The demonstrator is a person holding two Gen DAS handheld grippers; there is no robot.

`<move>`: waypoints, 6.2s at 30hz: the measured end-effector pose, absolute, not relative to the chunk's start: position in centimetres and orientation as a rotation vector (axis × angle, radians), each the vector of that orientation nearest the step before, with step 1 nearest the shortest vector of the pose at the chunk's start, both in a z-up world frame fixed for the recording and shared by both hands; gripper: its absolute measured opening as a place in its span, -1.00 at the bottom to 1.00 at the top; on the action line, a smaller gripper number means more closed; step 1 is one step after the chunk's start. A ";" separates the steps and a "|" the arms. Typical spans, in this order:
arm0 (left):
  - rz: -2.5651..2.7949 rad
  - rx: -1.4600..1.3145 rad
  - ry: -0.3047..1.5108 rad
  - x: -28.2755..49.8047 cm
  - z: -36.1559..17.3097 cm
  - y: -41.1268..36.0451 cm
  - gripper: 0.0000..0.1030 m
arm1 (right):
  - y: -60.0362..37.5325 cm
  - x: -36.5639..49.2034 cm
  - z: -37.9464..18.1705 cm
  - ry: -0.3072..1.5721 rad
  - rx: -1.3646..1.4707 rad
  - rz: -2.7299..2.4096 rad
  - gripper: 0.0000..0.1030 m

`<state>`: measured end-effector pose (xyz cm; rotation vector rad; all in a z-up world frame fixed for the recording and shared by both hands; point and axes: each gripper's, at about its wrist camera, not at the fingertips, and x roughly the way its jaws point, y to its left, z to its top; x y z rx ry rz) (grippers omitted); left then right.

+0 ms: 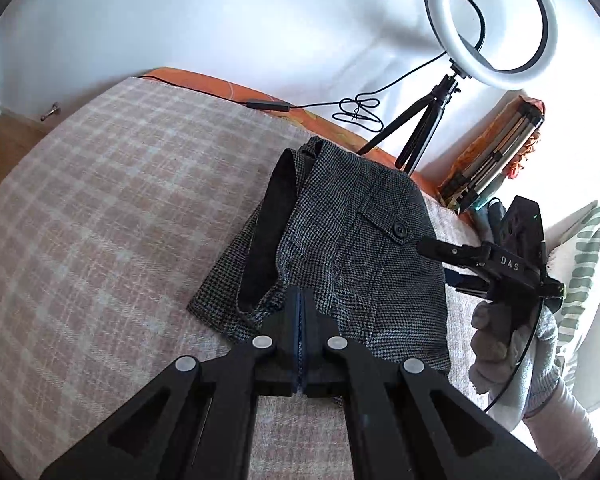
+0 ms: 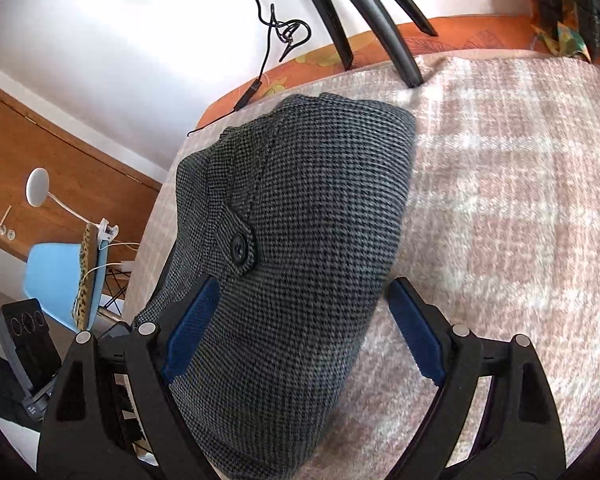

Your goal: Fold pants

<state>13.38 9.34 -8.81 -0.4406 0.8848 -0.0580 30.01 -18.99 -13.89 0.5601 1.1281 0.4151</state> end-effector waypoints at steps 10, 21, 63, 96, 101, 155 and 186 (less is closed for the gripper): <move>-0.069 -0.462 0.946 15.7 -13.0 9.9 -1.00 | -16.6 31.1 -14.1 1.059 0.593 0.422 0.68; -0.107 -0.423 0.901 15.6 -13.0 9.2 -1.00 | -12.2 29.9 -9.3 1.007 0.280 0.356 -0.52; -0.523 -0.216 0.707 27.0 -1.6 -24.1 -1.00 | -36.2 21.6 10.5 0.829 -0.096 0.208 -0.62; -0.607 -0.026 0.824 31.3 -8.4 -32.2 -1.00 | -56.4 27.2 -1.4 0.872 0.066 0.076 -0.42; -0.616 -0.044 0.843 30.1 -9.0 -31.7 -1.00 | -61.5 26.3 -4.7 0.975 0.227 -0.043 -0.09; -0.515 0.109 0.657 7.4 3.4 -19.5 -1.00 | -36.7 -1.5 4.3 0.754 0.264 -0.156 0.87; -0.372 0.122 0.592 0.7 1.9 -12.3 -0.97 | -28.2 -4.0 2.1 0.687 0.116 -0.275 0.87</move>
